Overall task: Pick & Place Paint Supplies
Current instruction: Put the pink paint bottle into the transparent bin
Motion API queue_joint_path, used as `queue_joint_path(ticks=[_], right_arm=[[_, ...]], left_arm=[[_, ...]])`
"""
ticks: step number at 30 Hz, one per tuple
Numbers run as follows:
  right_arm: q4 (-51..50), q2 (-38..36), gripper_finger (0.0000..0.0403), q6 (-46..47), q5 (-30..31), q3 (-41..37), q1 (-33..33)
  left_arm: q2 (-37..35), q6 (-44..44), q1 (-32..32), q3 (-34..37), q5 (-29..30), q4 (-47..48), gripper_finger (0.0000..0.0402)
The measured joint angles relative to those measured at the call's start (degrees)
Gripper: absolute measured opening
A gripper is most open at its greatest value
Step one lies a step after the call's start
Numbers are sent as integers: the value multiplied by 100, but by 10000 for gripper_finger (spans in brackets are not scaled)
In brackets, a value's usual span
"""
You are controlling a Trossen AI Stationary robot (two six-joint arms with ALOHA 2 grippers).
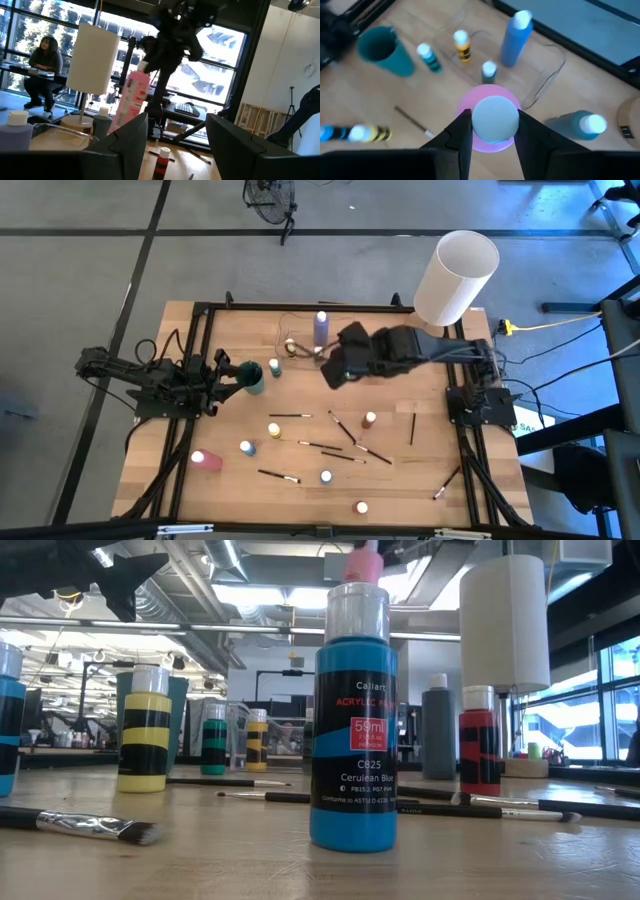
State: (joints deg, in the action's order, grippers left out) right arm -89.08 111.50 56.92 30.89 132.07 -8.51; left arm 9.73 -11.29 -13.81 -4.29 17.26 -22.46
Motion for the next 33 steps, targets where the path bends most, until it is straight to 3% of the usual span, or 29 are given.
queue_joint_path(ticks=[16,33], right_arm=[[350,2,118,-229,-401,-37,1387],[926,6,118,-233,-570,-1235,2081]], left_arm=[[0,1,-1,0,0,0,196],[1,1,0,0,0,-1,196]])
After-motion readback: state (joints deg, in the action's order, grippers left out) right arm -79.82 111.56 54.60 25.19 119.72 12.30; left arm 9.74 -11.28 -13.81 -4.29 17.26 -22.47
